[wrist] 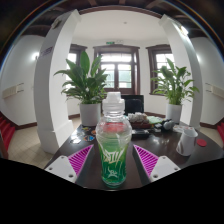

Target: Pour water

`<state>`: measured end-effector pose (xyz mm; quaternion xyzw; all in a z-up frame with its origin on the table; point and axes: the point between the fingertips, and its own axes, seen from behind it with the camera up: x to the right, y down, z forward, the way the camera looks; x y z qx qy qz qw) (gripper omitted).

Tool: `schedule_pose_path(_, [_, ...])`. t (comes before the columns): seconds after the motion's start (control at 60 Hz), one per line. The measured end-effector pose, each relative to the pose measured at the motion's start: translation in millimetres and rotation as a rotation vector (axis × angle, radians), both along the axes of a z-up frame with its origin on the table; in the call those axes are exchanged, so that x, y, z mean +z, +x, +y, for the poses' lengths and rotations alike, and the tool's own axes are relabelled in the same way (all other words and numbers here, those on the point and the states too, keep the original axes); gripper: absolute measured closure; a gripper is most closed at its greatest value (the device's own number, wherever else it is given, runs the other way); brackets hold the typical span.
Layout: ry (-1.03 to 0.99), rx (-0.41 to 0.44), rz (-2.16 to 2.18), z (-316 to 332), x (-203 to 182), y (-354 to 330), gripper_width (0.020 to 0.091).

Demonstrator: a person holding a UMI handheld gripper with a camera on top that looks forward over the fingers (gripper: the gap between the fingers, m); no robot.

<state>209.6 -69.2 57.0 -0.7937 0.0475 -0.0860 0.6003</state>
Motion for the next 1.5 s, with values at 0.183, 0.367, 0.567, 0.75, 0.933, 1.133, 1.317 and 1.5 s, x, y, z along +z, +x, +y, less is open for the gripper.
schedule_pose_path(0.183, [0.063,0.046,0.016,24.3,1.0,-5.5,0.0396])
schedule_pose_path(0.367, [0.094,0.049,0.015,32.1,2.9,1.7,0.0577])
schedule_pose_path(0.567, [0.126,0.103,-0.018,33.1,3.0,-0.8,0.0778])
schedule_pose_path(0.75, [0.130,0.123,-0.013,34.9,3.7,-0.8,0.0779])
schedule_pose_path(0.933, [0.096,0.110,0.170,39.2,13.6,4.6,0.0777])
schedule_pose_path(1.133, [0.214,-0.002,0.682,51.1,57.1,49.7,0.0778])
schedule_pose_path(1.317, [0.388,-0.083,1.195,56.3,94.2,105.6,0.0780])
schedule_pose_path(1.5, [0.533,-0.179,1.545,51.9,102.1,172.8,0.0776])
